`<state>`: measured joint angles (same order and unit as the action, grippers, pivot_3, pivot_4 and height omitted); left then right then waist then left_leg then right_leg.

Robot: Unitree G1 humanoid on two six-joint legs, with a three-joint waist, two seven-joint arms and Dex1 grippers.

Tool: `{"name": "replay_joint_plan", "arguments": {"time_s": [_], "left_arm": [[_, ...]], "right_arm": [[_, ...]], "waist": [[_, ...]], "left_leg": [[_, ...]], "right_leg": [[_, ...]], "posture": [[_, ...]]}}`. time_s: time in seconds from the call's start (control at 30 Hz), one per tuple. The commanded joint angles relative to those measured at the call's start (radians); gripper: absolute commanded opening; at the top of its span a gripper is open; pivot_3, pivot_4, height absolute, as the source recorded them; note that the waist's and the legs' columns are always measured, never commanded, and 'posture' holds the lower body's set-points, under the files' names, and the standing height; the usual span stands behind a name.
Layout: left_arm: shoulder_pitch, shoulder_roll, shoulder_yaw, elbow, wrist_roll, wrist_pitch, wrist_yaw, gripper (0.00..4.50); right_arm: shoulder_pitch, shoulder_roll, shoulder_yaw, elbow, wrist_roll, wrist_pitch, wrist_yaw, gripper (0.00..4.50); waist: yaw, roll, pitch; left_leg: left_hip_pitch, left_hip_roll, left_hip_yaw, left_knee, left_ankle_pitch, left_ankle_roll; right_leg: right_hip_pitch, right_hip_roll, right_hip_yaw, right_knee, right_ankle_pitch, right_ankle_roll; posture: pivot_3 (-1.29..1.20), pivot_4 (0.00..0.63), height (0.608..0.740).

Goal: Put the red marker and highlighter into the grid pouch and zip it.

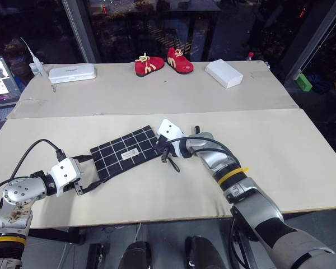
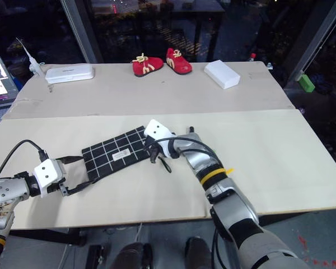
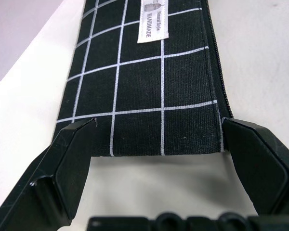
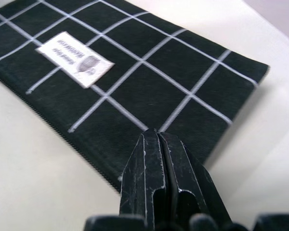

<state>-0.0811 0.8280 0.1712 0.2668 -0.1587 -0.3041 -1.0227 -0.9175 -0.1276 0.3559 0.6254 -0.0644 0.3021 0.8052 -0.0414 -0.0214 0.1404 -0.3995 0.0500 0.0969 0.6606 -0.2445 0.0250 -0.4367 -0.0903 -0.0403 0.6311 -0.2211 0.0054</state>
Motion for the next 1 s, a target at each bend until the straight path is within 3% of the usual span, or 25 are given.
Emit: {"name": "replay_joint_plan", "arguments": {"time_s": [0.03,0.13,0.3,0.47,0.63,0.73,1.0], "left_arm": [[-0.012,0.005,0.002,0.007,-0.013,-0.022,-0.006,4.5],[-0.018,0.004,0.007,0.01,-0.023,-0.021,-0.013,4.5],[-0.017,0.01,0.051,-0.103,-0.154,0.077,-0.066,4.5],[0.057,0.139,0.039,-0.017,-0.057,-0.03,-0.149,4.5],[0.028,0.185,-0.011,0.16,0.055,-0.202,-0.14,4.5],[-0.033,0.159,-0.05,0.257,0.12,-0.321,-0.09,4.5],[-0.166,-0.02,-0.154,0.398,0.223,-0.625,0.067,4.5]], "right_arm": [[0.011,-0.006,0.028,-0.01,-0.039,-0.046,0.001,0.05],[0.018,-0.009,0.051,0.041,-0.082,-0.071,-0.032,0.05],[0.018,-0.013,0.098,0.1,-0.17,-0.164,-0.097,0.05],[0.013,0.009,0.072,0.107,-0.151,-0.167,-0.093,0.05],[0.001,0.02,0.052,0.114,-0.148,-0.164,-0.096,0.05],[0.0,0.017,0.047,0.106,-0.148,-0.16,-0.091,0.05],[-0.014,0.006,0.037,0.084,-0.143,-0.14,-0.068,0.05]], "waist": [[0.0,0.0,0.0],[-0.001,0.0,0.0],[0.002,-0.001,-0.001],[-0.003,-0.001,-0.002],[0.002,-0.001,-0.002],[0.005,0.0,-0.002],[0.019,0.003,-0.003]], "left_leg": [[0.0,0.0,0.0,0.0,0.0,0.0],[0.0,0.0,0.0,0.0,0.0,0.0],[0.002,0.0,0.0,0.0,0.0,-0.001],[0.003,0.0,0.0,0.0,0.0,-0.001],[0.005,0.0,0.001,0.0,0.0,-0.001],[0.007,0.0,0.002,0.0,0.0,-0.001],[0.012,0.0,0.003,-0.001,0.0,-0.001]], "right_leg": [[0.0,0.0,0.0,0.0,0.0,0.0],[0.0,0.0,0.0,0.0,0.0,0.0],[0.002,0.0,0.0,0.0,0.0,0.0],[0.003,0.0,0.0,0.0,0.0,0.0],[0.004,0.0,0.0,0.0,0.0,0.0],[0.006,0.0,-0.001,0.0,0.0,0.0],[0.012,-0.001,-0.001,-0.001,0.0,0.0]], "posture": [[0.0,0.15,0.74],[0.0,0.15,0.74],[0.0,0.15,0.74],[0.0,0.15,0.74],[0.0,0.15,0.74],[0.0,0.15,0.74],[0.0,0.15,0.74]]}}
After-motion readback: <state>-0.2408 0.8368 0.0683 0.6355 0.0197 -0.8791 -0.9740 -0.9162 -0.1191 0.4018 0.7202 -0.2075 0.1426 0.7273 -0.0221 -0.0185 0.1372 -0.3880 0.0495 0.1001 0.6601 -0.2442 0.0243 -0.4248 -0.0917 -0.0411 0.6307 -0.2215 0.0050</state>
